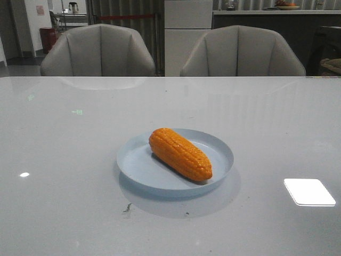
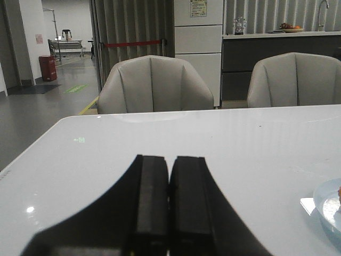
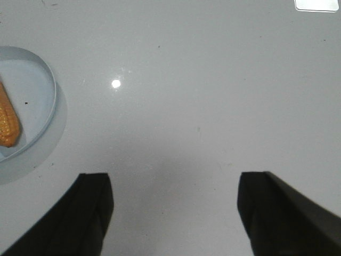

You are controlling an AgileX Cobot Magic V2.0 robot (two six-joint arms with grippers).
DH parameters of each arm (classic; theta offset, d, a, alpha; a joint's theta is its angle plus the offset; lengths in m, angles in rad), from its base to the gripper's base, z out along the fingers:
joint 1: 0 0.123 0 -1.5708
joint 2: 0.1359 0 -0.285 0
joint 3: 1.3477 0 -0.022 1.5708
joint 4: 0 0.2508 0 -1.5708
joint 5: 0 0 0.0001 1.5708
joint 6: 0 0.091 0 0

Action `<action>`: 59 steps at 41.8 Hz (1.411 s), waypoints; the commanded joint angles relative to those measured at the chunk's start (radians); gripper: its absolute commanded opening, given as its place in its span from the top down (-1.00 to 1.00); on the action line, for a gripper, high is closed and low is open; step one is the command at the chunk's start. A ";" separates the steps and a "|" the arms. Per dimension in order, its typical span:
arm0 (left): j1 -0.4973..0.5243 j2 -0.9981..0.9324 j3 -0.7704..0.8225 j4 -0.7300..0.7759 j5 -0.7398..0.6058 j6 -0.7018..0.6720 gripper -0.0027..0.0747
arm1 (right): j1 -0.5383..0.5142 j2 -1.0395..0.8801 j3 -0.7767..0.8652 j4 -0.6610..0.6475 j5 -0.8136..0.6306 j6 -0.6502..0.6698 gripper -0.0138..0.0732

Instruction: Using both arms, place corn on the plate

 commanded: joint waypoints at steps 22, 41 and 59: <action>0.002 -0.022 0.037 -0.011 -0.085 -0.011 0.69 | -0.005 -0.083 0.023 0.005 -0.270 -0.001 -0.41; 0.002 -0.022 0.037 -0.011 -0.085 -0.011 0.69 | -0.004 -0.598 0.481 0.003 -0.680 -0.001 0.62; 0.002 -0.022 0.037 -0.011 -0.085 -0.011 0.69 | 0.018 -0.812 0.750 0.006 -0.661 -0.001 0.62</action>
